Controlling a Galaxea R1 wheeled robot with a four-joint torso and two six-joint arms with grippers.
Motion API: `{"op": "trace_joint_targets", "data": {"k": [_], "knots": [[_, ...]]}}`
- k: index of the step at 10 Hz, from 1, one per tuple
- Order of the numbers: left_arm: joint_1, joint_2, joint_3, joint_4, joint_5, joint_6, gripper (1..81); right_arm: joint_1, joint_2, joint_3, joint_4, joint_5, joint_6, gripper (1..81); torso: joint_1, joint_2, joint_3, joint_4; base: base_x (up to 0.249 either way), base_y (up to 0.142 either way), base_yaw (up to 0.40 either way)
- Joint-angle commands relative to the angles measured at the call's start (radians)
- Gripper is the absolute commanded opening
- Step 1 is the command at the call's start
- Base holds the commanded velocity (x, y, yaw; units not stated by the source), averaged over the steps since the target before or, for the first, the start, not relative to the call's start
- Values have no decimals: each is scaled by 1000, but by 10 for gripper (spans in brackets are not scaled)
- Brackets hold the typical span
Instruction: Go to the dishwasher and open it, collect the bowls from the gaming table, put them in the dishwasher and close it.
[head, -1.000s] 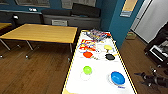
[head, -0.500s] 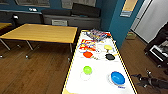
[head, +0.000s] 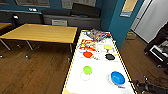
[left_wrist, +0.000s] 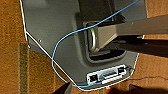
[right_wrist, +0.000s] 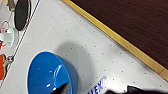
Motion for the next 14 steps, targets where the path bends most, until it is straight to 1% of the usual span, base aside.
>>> {"op": "trace_joint_targets", "data": {"k": [1,3,5,10,14], "knots": [[7,-4,5,-2,67,-3,811,134,-18,-14,15,-14,5,811,0,0,0,0,0,0,0],[7,-2,6,-2,67,-3,811,169,-43,4,23,-28,5,811,0,0,0,0,0,0,0],[7,-1,8,-2,67,-3,811,173,-51,3,23,-30,5,811,0,0,0,0,0,0,0],[7,-2,3,-4,67,-6,811,151,9,-50,33,-28,5,811,0,0,0,0,0,0,0],[7,-4,3,-4,67,-6,811,145,80,-132,38,-31,8,811,0,0,0,0,0,0,0]]}}
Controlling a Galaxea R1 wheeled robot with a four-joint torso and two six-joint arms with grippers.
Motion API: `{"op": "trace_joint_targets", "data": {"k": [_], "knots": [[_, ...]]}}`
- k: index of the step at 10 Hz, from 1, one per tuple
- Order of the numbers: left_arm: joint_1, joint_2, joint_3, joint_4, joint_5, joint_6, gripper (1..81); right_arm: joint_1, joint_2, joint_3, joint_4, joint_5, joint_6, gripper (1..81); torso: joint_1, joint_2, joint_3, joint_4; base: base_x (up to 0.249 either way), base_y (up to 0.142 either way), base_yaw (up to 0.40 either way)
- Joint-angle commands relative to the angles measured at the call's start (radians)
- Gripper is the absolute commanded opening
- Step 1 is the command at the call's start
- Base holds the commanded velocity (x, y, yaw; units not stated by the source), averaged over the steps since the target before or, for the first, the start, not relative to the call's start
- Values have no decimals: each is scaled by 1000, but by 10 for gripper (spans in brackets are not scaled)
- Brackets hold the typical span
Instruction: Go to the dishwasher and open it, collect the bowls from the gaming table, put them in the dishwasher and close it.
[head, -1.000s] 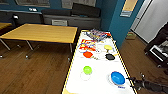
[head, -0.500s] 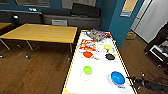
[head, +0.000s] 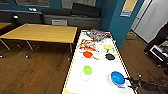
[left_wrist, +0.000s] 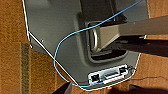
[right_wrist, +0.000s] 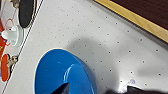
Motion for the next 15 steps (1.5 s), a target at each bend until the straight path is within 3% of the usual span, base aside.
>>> {"op": "trace_joint_targets", "data": {"k": [1,8,11,15], "knots": [[7,1,3,-3,67,-5,811,115,-25,-21,19,-27,10,811,0,0,0,0,0,0,0],[7,1,3,0,69,-5,811,115,51,-78,17,-18,42,811,0,0,0,0,0,0,0],[7,-4,3,-2,69,-5,811,95,72,-147,13,-10,194,811,0,0,0,0,0,0,0],[7,-7,3,0,67,-5,811,79,113,-195,13,-10,197,811,0,0,0,0,0,0,0]]}}
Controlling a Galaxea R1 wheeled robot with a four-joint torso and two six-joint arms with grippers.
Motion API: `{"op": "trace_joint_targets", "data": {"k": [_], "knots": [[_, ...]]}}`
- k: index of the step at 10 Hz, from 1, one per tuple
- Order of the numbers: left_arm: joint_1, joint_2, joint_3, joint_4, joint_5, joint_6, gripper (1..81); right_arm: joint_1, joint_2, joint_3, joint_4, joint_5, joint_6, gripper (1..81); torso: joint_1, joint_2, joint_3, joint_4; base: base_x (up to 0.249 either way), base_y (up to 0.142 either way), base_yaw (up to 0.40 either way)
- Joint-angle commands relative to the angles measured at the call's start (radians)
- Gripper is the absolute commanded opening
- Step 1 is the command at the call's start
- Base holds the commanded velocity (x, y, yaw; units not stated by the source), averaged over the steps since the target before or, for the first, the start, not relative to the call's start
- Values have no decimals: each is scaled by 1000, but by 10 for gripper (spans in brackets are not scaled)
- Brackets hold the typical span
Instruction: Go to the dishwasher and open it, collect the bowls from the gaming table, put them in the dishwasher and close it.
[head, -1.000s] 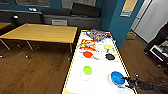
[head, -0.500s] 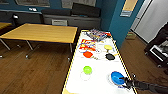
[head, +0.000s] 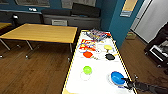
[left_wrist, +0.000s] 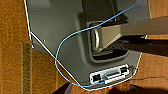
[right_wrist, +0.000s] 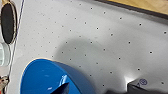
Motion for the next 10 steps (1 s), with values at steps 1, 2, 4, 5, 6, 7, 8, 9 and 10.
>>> {"op": "trace_joint_targets", "data": {"k": [1,2,4,5,6,7,8,9,10], "knots": [[7,-5,3,-2,68,-4,811,107,-30,-9,10,-46,6,811,0,0,0,0,0,0,0],[7,-4,3,-3,70,-4,811,110,-30,-4,2,-46,3,811,0,0,0,0,0,0,0],[7,-2,3,-3,68,-4,811,115,-24,21,-3,-35,-1,811,0,0,0,0,0,0,0],[7,-4,3,-3,70,-4,811,116,-16,24,-2,-20,-1,811,0,0,0,0,0,0,0],[7,-5,3,-3,70,-4,811,115,-8,21,-2,-15,-1,811,0,0,0,0,0,0,0],[7,-7,3,-3,68,-4,811,108,-7,17,-2,-15,-3,811,0,0,0,0,0,0,0],[7,-5,3,-3,70,-4,811,99,-7,13,-4,-15,-3,10,0,0,0,0,0,0,0],[7,-2,3,-3,68,-4,811,93,-8,8,-4,-16,-1,10,0,0,0,0,0,0,0],[7,-2,3,-3,68,-4,811,95,-16,16,-6,-18,-3,10,0,0,0,0,0,0,0]]}}
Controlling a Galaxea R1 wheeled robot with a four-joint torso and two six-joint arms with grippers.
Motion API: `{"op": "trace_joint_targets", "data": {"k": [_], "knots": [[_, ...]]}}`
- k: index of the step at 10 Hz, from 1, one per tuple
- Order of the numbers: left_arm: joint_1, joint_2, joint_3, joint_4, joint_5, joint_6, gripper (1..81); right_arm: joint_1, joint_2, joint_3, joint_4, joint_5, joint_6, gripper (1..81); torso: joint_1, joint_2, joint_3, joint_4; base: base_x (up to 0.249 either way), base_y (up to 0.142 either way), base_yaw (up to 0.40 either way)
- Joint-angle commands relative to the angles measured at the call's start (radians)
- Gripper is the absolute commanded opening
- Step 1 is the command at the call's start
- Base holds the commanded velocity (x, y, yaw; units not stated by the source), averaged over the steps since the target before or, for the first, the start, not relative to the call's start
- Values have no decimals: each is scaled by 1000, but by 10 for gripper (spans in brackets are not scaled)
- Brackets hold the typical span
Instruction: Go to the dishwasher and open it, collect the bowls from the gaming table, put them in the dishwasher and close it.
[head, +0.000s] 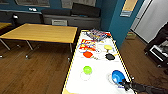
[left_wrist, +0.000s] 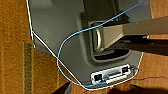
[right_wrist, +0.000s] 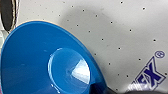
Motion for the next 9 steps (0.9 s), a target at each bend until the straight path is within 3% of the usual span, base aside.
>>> {"op": "trace_joint_targets", "data": {"k": [1,3,5,6,9], "knots": [[7,5,3,-3,67,-1,811,119,-77,31,0,-43,-1,10,0,0,0,0,0,0,0],[7,9,8,8,64,0,811,148,-228,213,-20,-55,1,10,0,0,0,0,0,0,0],[1,29,8,13,58,3,811,130,-420,396,-106,-47,-1,10,0,0,0,0,0,0,0],[-4,31,8,13,58,3,811,105,-514,460,-161,-41,-7,10,0,0,0,0,0,0,0],[-15,19,9,14,56,3,811,47,-726,695,-411,-54,-5,10,0,0,0,0,0,0,0]]}}
